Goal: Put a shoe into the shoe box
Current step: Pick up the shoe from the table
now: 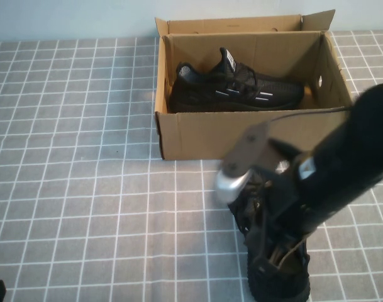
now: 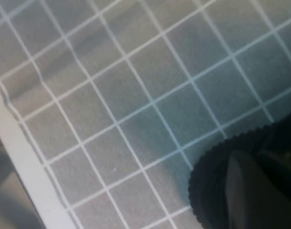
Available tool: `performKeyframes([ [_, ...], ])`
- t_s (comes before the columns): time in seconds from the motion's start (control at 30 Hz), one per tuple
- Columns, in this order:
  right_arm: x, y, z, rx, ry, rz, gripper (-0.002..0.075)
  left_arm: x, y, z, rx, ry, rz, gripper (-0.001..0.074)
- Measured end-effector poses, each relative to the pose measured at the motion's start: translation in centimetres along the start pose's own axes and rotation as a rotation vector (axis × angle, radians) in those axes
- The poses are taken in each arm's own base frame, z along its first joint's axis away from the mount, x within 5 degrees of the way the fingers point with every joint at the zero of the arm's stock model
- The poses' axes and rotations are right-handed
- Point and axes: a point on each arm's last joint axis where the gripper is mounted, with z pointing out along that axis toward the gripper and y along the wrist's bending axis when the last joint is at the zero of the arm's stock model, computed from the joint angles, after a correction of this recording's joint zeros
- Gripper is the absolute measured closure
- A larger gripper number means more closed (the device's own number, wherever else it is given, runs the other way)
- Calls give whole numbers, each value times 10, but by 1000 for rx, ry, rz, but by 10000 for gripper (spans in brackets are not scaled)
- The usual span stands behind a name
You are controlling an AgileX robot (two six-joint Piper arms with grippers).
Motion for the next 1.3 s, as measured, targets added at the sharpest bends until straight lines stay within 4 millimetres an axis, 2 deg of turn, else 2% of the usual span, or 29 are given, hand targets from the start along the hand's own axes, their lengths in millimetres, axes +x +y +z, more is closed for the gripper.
performKeyframes([
  [0.1, -4, -2, 11, 6, 42, -46, 617, 0, 0, 0, 0, 0, 0, 736],
  [0.3, -3, -13, 12, 118, 65, -127, 288, 0, 0, 0, 0, 0, 0, 736],
  [0.37, -4, -16, 13, 151, 50, -146, 246, 0, 0, 0, 0, 0, 0, 736],
  [0.6, 9, -37, 29, 240, -6, -135, 214, 0, 0, 0, 0, 0, 0, 736],
  [0.73, 13, -45, 30, 266, -11, -125, 213, 0, 0, 0, 0, 0, 0, 736],
  [1.07, 10, -46, 30, 270, -48, -114, 210, 0, 0, 0, 0, 0, 0, 736],
  [1.3, 12, -54, 30, 353, -6, -167, 210, 0, 0, 0, 0, 0, 0, 736],
])
